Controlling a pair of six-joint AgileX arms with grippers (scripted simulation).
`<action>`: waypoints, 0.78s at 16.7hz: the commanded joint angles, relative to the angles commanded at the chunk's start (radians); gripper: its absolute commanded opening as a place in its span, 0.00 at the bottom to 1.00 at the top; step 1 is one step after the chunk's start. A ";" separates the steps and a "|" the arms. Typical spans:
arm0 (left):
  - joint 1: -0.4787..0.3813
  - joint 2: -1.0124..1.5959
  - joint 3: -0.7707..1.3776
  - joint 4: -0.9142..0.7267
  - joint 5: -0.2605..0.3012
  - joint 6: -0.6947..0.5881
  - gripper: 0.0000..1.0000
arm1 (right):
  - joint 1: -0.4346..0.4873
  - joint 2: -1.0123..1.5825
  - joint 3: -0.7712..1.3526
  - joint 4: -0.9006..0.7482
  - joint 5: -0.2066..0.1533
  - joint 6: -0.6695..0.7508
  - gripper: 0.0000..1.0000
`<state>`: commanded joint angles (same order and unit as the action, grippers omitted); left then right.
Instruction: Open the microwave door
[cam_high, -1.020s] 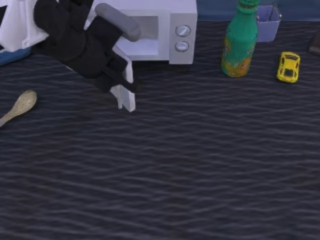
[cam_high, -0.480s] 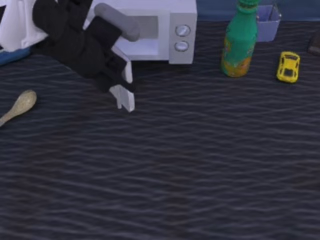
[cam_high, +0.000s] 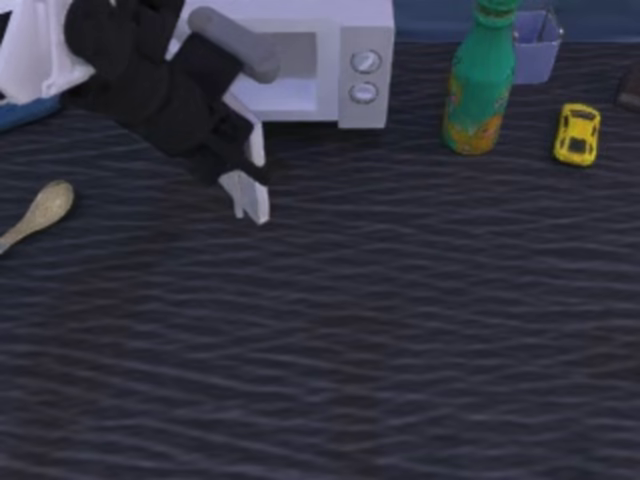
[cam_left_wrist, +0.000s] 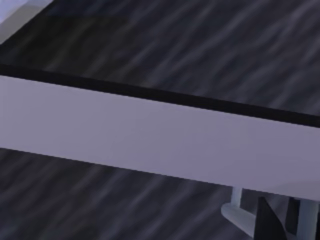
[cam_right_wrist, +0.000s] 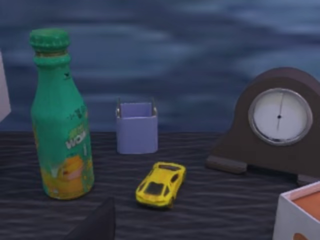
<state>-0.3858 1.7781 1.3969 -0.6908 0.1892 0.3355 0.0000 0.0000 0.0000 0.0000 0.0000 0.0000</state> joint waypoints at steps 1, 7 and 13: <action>0.000 0.000 0.000 0.000 0.000 0.000 0.00 | 0.000 0.000 0.000 0.000 0.000 0.000 1.00; 0.002 0.000 -0.005 -0.005 0.012 0.012 0.00 | 0.000 0.000 0.000 0.000 0.000 0.000 1.00; 0.062 -0.028 -0.026 -0.035 0.082 0.161 0.00 | 0.000 0.000 0.000 0.000 0.000 0.000 1.00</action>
<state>-0.3237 1.7496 1.3709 -0.7259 0.2711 0.4964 0.0000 0.0000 0.0000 0.0000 0.0000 0.0000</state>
